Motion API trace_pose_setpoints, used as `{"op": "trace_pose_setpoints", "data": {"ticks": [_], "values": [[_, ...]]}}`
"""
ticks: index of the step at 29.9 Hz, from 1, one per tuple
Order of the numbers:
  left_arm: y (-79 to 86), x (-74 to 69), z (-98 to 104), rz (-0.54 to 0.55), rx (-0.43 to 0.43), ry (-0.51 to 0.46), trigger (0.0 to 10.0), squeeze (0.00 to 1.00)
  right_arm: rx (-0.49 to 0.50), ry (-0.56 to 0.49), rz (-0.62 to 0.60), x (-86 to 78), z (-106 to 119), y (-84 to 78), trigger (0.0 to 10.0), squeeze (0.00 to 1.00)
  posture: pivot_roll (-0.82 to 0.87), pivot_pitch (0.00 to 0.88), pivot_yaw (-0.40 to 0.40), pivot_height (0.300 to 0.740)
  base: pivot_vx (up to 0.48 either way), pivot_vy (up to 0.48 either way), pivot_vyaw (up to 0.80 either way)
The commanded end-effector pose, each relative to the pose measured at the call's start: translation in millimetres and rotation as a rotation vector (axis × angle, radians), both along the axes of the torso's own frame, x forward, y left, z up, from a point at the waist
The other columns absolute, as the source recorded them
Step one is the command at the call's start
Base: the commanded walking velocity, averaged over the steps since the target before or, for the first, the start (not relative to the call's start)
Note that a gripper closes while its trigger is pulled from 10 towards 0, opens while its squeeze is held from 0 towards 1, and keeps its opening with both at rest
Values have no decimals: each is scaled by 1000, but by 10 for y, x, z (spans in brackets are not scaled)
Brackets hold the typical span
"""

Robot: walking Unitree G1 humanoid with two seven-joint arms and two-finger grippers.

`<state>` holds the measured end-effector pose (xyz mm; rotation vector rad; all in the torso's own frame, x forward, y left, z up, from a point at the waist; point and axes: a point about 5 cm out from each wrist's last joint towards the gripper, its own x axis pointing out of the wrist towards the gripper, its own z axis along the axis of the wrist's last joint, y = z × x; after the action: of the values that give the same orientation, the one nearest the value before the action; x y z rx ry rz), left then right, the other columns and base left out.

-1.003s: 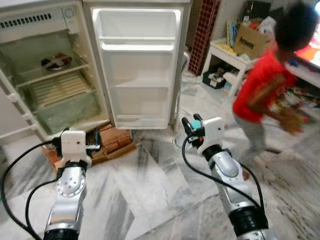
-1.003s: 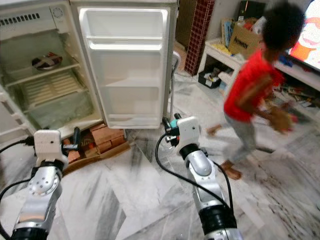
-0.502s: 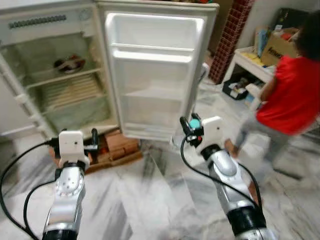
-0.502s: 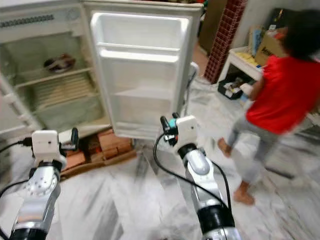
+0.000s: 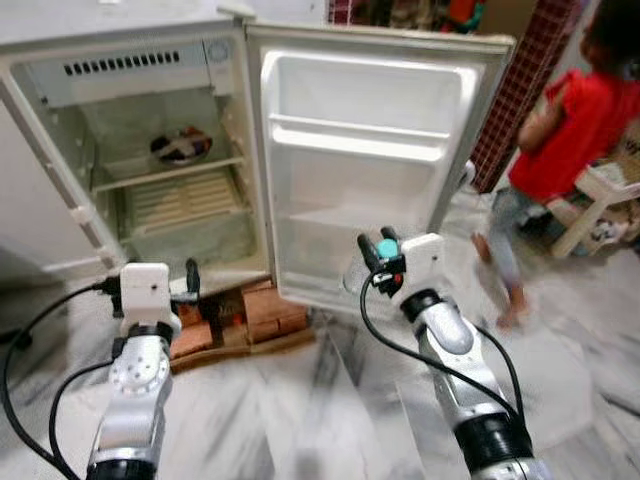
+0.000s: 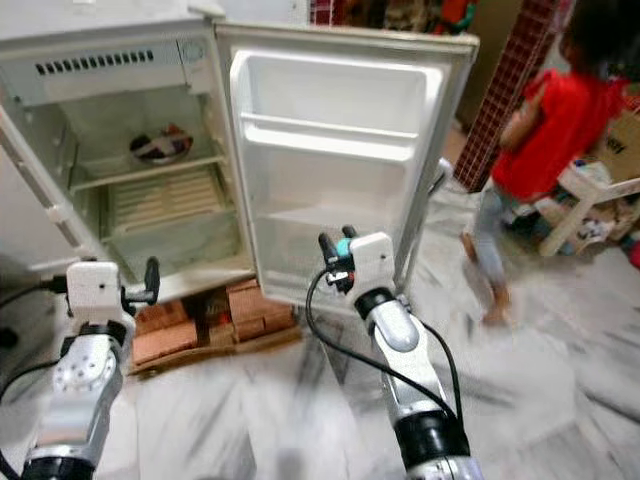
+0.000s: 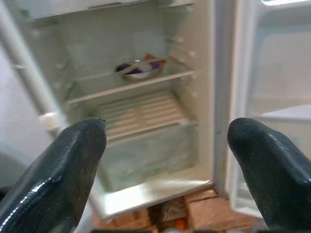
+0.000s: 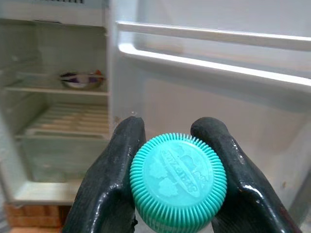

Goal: Restocking fridge

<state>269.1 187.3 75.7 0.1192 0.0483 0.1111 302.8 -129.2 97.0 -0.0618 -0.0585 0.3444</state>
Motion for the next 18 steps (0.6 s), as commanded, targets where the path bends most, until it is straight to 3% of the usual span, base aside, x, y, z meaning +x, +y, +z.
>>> {"op": "trace_pose_setpoints", "data": {"ticks": [1,13,18], "values": [[31,14,22,2,21,-1,10000,0,7,-39,-20,38,86,-20,10000,0,81,0,-39,740,240,0,0],[-52,19,63,-57,20,-34,10000,0,3,-49,-32,51,95,-30,10000,0,82,0,-41,740,0,0,0],[-63,10,73,-66,17,-41,10000,0,1,-51,-39,54,94,-34,10000,0,81,2,-40,740,283,0,0]]}}
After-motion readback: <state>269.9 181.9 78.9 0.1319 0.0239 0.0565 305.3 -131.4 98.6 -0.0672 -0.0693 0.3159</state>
